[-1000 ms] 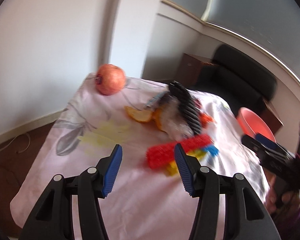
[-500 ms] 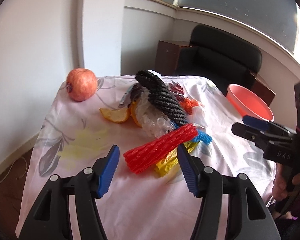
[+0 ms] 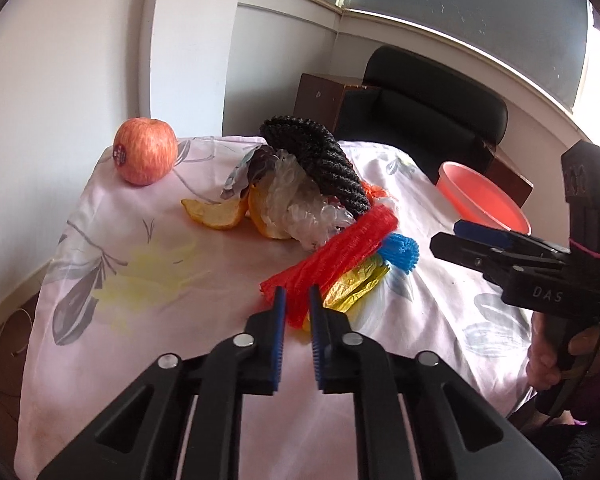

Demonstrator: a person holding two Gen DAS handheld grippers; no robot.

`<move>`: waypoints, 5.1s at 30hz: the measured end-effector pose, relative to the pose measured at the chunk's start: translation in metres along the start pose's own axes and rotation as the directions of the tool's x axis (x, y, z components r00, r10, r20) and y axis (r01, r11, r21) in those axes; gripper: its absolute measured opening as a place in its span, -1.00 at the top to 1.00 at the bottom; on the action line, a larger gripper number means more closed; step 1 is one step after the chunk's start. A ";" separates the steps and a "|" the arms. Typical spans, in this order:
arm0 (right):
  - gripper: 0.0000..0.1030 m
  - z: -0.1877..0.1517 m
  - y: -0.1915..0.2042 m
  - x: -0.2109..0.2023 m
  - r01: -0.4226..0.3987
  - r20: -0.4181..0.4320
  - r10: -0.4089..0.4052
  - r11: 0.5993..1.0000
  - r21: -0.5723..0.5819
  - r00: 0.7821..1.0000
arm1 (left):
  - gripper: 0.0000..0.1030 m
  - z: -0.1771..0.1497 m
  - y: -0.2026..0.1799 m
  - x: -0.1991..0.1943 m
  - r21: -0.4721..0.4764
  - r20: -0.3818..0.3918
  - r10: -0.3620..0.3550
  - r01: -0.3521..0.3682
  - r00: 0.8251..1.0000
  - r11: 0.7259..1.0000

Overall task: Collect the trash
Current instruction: 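Close the left gripper on the red foam net and lift it, then carry the red foam net to the pink bucket and open the left gripper, then move both tools back over the trash pile on the table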

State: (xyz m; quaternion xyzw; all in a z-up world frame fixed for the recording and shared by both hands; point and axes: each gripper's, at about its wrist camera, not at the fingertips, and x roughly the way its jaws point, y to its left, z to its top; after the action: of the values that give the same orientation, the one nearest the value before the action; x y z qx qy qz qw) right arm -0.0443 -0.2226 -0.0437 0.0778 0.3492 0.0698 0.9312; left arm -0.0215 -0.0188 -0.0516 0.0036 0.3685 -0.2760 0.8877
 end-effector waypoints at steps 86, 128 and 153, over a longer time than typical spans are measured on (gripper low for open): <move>0.22 -0.003 -0.230 -0.070 0.195 0.060 -0.244 0.880 0.432 0.968 | 0.33 0.120 -0.255 0.142 0.067 -0.043 -0.218 0.221 0.975 0.973; 0.19 -0.031 -0.031 -0.100 0.172 0.047 -0.188 0.955 0.244 0.981 | -0.06 0.014 -0.116 -0.021 -0.019 -0.011 0.092 -0.092 0.996 0.996; -0.04 -0.034 0.020 -0.103 0.087 0.081 -0.096 0.990 0.108 0.992 | -0.33 -0.004 -0.089 -0.070 -0.132 0.063 0.182 -0.173 0.981 0.976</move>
State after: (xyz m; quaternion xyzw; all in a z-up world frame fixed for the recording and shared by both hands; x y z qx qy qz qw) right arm -0.1450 -0.2184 0.0009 0.1130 0.3154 0.0054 0.9422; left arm -0.1083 -0.0593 0.0083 -0.0299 0.3501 -0.1718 0.9203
